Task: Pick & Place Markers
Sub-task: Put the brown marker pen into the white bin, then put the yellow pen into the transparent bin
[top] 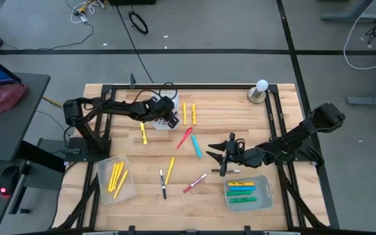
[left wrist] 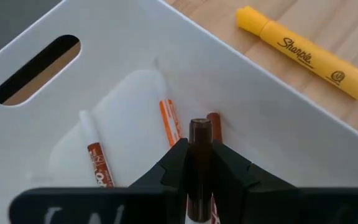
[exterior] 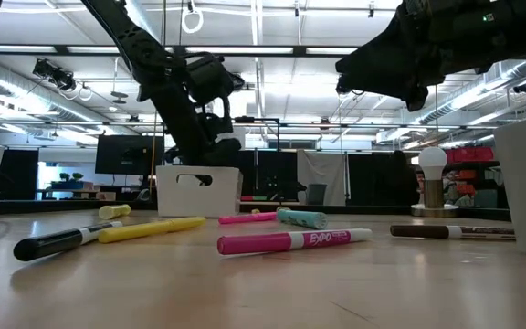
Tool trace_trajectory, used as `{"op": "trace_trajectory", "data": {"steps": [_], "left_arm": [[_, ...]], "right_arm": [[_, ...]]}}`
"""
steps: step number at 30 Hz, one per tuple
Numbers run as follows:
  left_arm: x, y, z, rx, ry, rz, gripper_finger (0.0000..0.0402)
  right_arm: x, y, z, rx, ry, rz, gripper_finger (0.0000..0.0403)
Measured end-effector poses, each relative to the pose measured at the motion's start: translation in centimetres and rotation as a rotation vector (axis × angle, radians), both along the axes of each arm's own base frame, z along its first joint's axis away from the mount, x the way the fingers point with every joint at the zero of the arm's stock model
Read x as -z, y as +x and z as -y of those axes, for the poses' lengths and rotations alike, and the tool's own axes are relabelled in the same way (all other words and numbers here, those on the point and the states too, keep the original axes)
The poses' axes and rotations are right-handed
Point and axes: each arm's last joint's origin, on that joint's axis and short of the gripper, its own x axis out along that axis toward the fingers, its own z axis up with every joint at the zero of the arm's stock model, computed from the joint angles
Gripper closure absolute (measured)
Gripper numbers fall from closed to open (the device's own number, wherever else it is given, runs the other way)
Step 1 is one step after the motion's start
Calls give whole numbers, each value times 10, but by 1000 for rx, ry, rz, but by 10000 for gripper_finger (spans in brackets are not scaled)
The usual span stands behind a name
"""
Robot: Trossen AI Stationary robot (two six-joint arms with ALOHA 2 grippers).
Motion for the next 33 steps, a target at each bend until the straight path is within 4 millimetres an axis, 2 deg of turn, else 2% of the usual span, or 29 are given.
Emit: {"op": "trace_trajectory", "data": {"steps": [5,12,14,19,22,27,30,33], "left_arm": [[0,0,0,-2,0,4,332],[-3,1,-1,4,12,8,287],[-11,2,-3,15,28,18,275],[-52,-1,2,44,73,97,257],[-80,-6,19,90,105,178,255],[-114,-11,67,227,157,271,261],[-123,-12,102,280,226,284,268],[-124,-14,136,308,295,267,273]], "right_arm": [[0,0,0,0,0,0,256],[0,0,0,0,0,0,256],[0,0,0,0,0,0,256],[1,0,0,2,1,-11,256],[3,0,1,5,3,-21,256],[4,-1,1,12,22,-32,256],[5,-1,1,13,28,-31,256],[5,-1,1,13,30,-30,256]]}}
